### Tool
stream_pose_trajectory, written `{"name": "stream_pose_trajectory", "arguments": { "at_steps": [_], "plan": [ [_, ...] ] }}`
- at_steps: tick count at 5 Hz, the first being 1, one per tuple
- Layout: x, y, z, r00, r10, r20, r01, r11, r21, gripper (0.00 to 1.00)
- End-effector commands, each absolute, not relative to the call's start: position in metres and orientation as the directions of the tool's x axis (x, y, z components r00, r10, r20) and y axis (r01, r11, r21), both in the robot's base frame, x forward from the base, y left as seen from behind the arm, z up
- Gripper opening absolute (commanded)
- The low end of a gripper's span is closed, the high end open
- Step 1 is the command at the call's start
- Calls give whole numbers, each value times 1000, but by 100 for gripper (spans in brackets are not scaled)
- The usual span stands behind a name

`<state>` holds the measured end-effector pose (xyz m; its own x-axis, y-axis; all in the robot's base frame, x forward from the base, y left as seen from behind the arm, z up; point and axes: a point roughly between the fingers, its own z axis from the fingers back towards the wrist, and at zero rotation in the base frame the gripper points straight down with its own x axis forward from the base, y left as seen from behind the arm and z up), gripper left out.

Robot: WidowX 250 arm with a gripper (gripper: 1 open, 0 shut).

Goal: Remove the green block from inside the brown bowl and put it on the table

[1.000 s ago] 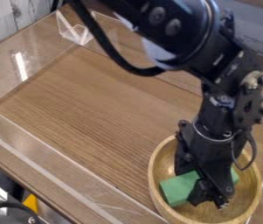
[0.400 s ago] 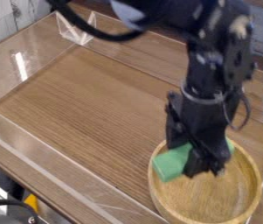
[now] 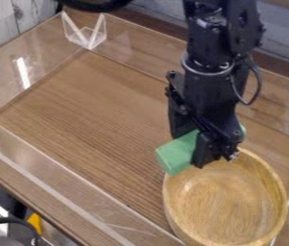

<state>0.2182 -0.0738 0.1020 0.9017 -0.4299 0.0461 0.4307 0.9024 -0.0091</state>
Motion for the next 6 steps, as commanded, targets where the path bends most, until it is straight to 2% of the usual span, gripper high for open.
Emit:
{"name": "stream_pose_trajectory", "arguments": {
  "at_steps": [1,6],
  "plan": [
    [229,-78,117,903,-415,109,417,909,2,0],
    [235,-69,127,940,-310,140,312,950,12,0]
  ]
}}
